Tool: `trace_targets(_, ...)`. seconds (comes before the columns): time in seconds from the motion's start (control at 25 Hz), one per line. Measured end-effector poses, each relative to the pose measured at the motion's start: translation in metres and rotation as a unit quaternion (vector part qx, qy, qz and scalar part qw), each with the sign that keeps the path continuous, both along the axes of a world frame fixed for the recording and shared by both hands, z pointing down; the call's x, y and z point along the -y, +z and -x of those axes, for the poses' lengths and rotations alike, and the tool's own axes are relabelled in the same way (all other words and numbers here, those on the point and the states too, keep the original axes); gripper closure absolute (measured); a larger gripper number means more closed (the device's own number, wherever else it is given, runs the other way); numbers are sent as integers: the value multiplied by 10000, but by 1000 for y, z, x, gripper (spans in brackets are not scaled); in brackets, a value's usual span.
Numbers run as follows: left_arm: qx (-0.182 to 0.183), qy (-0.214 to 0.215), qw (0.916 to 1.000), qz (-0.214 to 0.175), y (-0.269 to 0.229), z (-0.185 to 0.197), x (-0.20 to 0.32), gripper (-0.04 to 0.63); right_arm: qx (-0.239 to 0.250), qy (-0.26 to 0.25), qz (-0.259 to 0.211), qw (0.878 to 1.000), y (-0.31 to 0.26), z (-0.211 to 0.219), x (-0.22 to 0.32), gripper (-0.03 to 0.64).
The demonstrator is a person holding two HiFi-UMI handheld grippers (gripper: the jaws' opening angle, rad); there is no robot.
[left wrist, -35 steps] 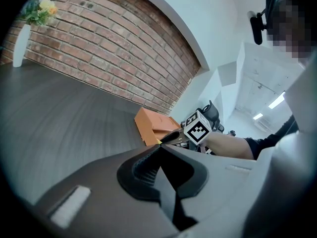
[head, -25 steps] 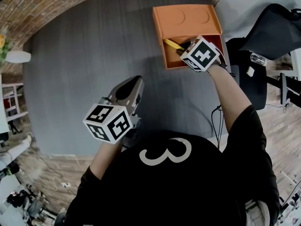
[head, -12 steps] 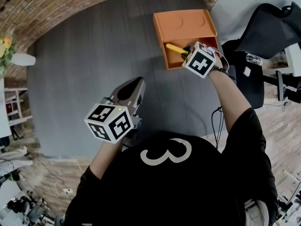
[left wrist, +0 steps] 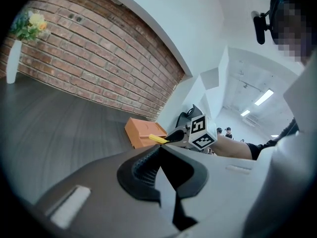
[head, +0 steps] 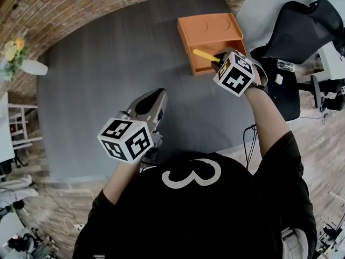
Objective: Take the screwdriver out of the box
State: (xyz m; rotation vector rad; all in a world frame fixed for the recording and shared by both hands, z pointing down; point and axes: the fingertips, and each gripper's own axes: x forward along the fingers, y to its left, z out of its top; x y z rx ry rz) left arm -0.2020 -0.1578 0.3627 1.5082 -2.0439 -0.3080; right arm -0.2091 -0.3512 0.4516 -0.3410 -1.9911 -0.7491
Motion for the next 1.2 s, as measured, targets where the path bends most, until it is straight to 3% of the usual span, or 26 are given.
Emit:
trace_targets(0.28,202,95,9992,-321,-27,-21,-32,581,635,395,662,9950,-40,-39,-51,538)
trace_targets(0.44,312,54,9982,-512,-37,-31,-54,581,1184,634,1245,9831,-65,-59,-84,538)
trace_targets(0.56,320,-33,9976,-612,-39,-35,-72,581,1529,721,2077,9635,-83,-77,-121,538)
trace_targets(0.84,415,-53,9969,-667,-43,-52,-102,581,2182,955,3590,9024,-109,-119,-192,538)
trace_targets(0.96,416,-74,9967,-693,-42,-55,-113,581,2504,1109,3889,8796,-115,-136,-207,538)
trace_targets(1.2,397,172,9969,-664,-36,-72,-129,581,3031,1350,4088,8502,-119,-157,-227,538)
